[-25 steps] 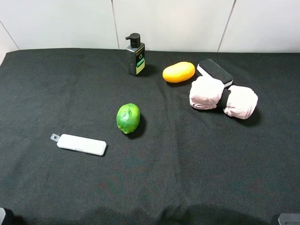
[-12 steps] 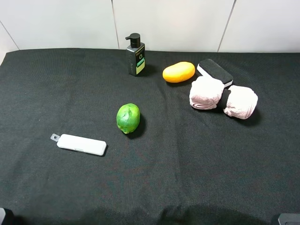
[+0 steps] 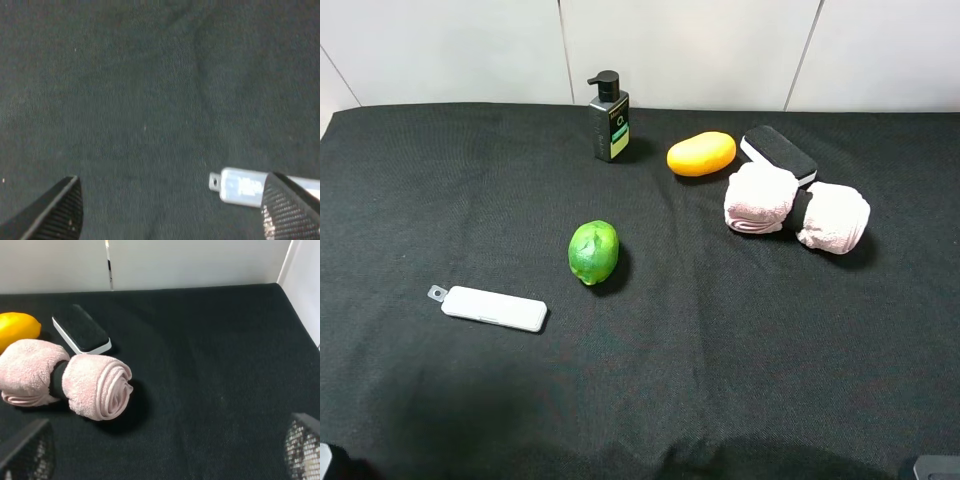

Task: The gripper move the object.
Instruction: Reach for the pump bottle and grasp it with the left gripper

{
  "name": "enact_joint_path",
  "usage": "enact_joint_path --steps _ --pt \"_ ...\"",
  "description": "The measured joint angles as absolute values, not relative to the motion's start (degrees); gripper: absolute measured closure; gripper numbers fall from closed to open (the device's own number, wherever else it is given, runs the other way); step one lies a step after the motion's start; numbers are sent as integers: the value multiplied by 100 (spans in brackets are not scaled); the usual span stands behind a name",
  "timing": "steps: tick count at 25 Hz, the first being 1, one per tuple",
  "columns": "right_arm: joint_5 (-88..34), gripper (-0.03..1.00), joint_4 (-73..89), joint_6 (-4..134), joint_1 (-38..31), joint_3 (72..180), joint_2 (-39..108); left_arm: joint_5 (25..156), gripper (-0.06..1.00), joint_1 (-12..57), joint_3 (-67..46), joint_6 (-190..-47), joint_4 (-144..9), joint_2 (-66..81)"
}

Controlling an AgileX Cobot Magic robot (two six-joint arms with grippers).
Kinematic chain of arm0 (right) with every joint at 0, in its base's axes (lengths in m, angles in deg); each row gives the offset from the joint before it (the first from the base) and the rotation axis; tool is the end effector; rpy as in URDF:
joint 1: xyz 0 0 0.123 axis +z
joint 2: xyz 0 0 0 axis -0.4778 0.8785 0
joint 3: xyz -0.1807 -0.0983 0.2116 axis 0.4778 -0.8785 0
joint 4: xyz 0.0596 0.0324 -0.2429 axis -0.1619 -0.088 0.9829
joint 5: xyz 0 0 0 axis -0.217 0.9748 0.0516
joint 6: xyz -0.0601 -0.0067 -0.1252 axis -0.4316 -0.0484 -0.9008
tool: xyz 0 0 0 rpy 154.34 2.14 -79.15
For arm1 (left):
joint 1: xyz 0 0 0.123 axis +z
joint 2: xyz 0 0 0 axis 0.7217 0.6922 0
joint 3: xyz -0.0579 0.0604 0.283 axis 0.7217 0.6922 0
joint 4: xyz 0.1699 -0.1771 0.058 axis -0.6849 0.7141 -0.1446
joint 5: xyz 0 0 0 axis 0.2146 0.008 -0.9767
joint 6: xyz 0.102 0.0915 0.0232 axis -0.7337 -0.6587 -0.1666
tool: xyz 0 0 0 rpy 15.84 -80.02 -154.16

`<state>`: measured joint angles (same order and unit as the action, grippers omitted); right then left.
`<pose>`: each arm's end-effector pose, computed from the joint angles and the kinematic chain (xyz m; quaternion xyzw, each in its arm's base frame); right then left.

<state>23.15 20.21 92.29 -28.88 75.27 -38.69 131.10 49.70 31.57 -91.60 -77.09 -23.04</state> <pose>0.0280 -0.0084 0.2630 0.0341 0.8392 -0.0163 0.5425 0.1626 0.0037 0.2743 0.0136 0.9219 0.0051 0.3872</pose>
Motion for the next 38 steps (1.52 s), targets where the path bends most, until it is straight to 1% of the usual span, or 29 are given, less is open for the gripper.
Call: enact_joint_path --steps 3,8,16,23,32,38 --pt "2315 27 2021 9229 -2888 7527 -3869 12759 18 4970 3121 -9305 -7581 -1864" --pt "2315 27 2021 9229 -2888 7527 -3869 12631 18 4846 2843 -9699 -7260 -982" --pt "2315 27 2021 9229 -2888 7527 -3869 12579 18 4032 1864 -9901 -7330 441" --pt "2315 27 2021 9229 -2888 7527 -3869 12921 18 3308 537 -9857 -7475 1632" --pt "2315 27 2021 9229 -2888 7527 -3869 13754 18 2755 -1386 -9261 -8168 3175" --pt "2315 27 2021 9229 -2888 7527 -3869 14006 18 2385 -2510 -9108 -8374 4076"
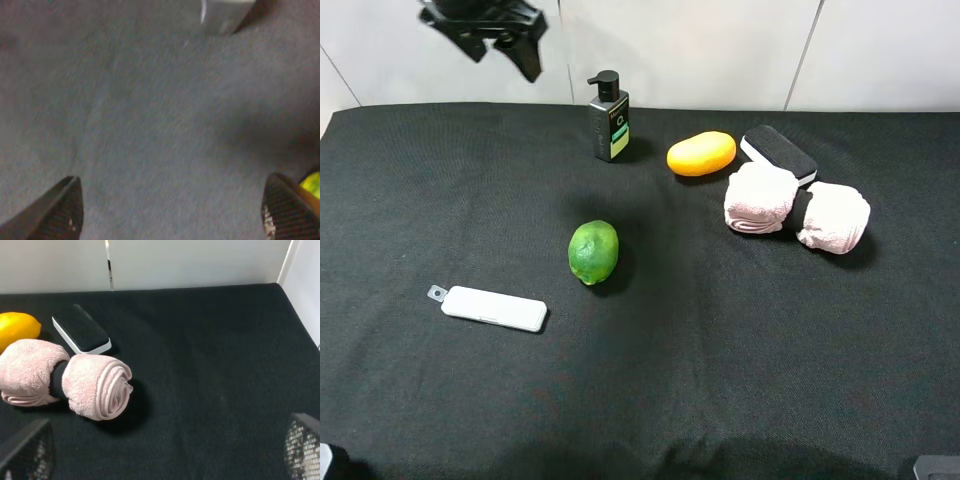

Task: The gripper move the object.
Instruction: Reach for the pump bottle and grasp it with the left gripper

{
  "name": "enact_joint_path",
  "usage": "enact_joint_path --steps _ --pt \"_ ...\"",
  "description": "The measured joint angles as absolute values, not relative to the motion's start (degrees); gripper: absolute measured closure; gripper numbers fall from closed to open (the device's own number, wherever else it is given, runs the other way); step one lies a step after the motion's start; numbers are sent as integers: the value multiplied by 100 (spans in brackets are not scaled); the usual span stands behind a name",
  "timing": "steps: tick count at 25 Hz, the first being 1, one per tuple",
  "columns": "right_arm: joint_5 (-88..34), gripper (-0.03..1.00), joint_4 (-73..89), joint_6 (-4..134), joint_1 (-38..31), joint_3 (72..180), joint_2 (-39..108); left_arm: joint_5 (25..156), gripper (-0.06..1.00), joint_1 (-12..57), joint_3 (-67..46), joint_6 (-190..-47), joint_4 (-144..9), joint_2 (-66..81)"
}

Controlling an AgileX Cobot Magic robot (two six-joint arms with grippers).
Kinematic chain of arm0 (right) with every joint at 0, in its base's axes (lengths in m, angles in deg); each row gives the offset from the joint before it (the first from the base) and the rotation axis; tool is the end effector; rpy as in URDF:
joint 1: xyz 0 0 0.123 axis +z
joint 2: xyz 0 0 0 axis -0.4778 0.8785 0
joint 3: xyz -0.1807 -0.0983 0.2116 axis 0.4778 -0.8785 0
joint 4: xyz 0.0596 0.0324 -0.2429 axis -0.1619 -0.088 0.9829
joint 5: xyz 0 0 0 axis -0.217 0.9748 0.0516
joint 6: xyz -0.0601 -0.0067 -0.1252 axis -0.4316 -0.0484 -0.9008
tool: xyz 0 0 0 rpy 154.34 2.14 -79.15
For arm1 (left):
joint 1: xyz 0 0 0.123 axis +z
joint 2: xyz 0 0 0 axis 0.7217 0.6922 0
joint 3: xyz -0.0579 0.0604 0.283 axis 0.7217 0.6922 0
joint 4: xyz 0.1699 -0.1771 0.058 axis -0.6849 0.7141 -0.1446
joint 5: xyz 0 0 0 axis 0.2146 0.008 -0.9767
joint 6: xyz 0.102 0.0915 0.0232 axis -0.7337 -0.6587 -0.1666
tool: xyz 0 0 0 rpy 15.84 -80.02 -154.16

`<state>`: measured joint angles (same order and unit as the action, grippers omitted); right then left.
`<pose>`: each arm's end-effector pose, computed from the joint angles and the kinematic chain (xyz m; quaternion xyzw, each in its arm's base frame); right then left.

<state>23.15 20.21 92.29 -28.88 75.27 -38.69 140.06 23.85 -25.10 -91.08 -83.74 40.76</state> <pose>0.0280 -0.0084 0.2630 0.0341 0.8392 -0.0163 0.5425 0.4105 -0.1625 0.2606 0.2481 0.9347 -0.0117 0.2543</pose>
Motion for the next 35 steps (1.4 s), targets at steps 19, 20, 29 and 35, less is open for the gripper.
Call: enact_joint_path --steps 19,20,29,35 --pt "2315 27 2021 9229 -2888 7527 -3869 14411 18 2094 -4796 -8664 -8377 5979" --pt "2315 27 2021 9229 -2888 7527 -3869 14416 18 2094 -4832 -8664 -8377 6045" --pt "2315 27 2021 9229 -2888 7527 -3869 14200 18 2082 -4929 -8655 -8419 6480" --pt "2315 27 2021 9229 -2888 7527 -3869 13936 18 2013 -5011 -8650 -8432 6696"
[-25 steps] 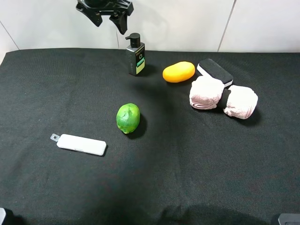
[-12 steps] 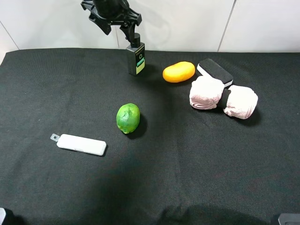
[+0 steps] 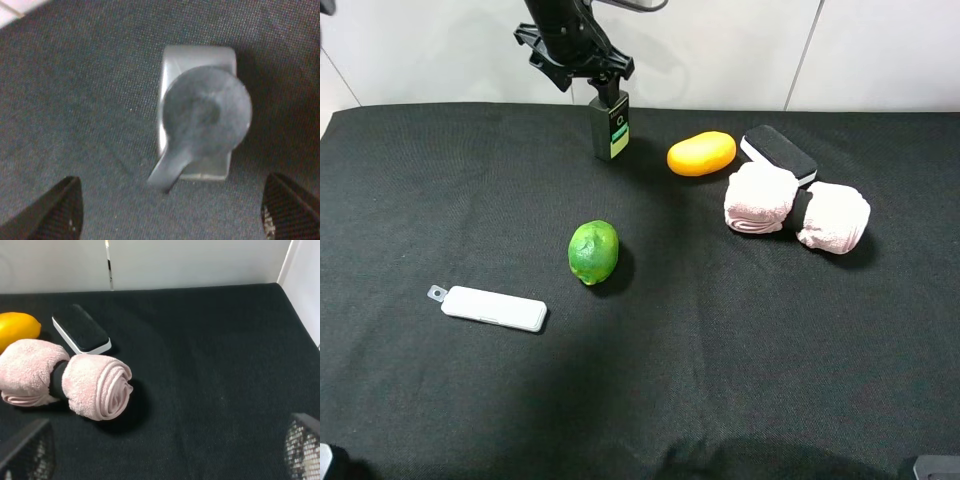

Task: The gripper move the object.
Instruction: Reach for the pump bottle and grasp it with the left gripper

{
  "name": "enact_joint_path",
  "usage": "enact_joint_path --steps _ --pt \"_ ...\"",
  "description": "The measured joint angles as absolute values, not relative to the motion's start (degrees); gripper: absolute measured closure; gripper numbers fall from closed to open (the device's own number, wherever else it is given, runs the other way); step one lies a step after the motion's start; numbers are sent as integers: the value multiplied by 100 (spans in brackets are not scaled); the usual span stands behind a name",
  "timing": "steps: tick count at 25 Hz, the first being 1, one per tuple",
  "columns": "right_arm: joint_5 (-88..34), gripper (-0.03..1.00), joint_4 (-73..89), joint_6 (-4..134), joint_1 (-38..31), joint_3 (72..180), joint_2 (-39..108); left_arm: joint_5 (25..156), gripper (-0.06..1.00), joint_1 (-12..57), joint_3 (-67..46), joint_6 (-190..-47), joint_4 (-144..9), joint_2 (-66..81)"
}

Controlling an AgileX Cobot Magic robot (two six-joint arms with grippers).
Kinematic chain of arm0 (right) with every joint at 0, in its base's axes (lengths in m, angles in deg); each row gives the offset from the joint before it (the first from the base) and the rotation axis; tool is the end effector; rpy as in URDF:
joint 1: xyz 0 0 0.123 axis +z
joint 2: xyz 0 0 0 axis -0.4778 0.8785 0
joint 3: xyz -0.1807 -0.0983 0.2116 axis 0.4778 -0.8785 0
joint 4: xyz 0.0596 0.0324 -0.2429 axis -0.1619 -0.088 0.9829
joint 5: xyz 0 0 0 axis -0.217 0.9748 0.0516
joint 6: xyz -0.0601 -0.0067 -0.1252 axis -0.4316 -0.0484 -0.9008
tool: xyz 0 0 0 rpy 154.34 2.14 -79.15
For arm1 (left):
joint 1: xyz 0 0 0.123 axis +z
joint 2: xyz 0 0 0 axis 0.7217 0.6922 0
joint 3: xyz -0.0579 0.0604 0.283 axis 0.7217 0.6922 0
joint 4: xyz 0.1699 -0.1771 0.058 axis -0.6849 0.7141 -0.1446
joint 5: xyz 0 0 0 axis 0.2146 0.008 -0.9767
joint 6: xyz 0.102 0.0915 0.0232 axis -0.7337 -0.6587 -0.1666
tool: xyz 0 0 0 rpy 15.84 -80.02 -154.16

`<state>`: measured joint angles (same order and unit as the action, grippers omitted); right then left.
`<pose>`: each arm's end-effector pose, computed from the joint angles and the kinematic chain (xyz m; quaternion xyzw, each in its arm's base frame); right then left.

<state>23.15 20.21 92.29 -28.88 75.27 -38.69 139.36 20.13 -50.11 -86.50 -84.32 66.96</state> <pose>0.0280 -0.0084 0.2630 0.0341 0.8392 -0.0163 0.5425 0.4939 -0.2340 0.1736 0.2436 0.9369 -0.0248 0.2496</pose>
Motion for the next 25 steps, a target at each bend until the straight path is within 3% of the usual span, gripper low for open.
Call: enact_joint_path --steps 25 --pt "2315 27 2000 9229 -2888 7527 -3869 13348 18 1860 -5175 -8563 -8397 7232"
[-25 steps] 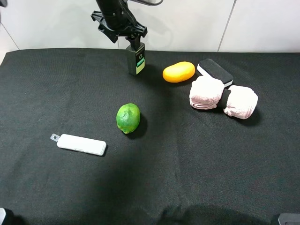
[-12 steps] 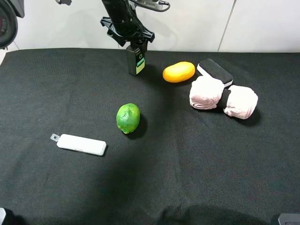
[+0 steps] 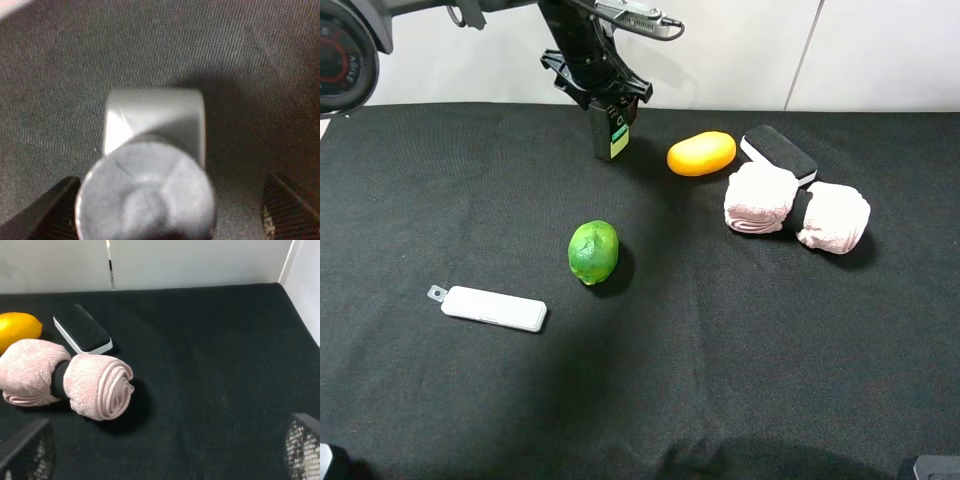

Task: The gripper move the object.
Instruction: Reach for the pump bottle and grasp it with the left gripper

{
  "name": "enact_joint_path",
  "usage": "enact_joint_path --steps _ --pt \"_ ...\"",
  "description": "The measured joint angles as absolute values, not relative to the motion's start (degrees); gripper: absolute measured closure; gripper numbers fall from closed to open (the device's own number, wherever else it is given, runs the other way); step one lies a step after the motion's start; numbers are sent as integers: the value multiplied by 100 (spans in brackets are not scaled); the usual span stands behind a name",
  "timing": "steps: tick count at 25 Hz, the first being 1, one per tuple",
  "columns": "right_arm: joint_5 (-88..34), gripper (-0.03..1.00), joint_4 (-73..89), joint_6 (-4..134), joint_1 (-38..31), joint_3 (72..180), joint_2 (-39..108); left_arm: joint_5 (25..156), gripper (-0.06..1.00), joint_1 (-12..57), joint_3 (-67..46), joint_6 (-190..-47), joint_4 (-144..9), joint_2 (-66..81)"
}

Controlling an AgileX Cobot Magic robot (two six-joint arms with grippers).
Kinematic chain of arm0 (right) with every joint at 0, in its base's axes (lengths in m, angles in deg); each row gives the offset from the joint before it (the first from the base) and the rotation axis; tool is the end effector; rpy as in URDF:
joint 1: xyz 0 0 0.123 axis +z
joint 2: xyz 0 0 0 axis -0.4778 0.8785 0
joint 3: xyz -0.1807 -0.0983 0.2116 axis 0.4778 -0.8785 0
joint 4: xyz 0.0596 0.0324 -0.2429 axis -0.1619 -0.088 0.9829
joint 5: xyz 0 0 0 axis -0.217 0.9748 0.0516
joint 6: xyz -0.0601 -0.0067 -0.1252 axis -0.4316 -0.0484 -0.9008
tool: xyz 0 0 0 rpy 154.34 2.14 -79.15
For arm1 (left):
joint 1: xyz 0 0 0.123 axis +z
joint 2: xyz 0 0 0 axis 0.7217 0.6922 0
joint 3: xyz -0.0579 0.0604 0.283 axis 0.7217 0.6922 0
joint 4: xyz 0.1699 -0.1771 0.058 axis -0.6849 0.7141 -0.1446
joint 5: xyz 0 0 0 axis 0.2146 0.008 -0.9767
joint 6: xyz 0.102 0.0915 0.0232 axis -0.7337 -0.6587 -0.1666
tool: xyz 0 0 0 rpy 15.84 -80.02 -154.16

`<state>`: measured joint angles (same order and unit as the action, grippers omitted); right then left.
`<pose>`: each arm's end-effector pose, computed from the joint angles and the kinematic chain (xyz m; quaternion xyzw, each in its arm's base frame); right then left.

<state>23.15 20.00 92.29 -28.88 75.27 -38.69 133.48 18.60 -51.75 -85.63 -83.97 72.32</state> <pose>0.0280 -0.0079 0.2630 0.0341 0.8392 -0.0145 0.5425 0.5042 -0.2572 0.1378 0.2487 0.9306 -0.0379 0.2659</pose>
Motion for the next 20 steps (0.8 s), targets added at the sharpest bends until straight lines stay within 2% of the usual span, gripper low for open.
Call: enact_joint_path --steps 20 --pt "2315 27 2000 9229 -2888 7527 -3869 12987 18 1860 -5302 -8563 -8399 7531"
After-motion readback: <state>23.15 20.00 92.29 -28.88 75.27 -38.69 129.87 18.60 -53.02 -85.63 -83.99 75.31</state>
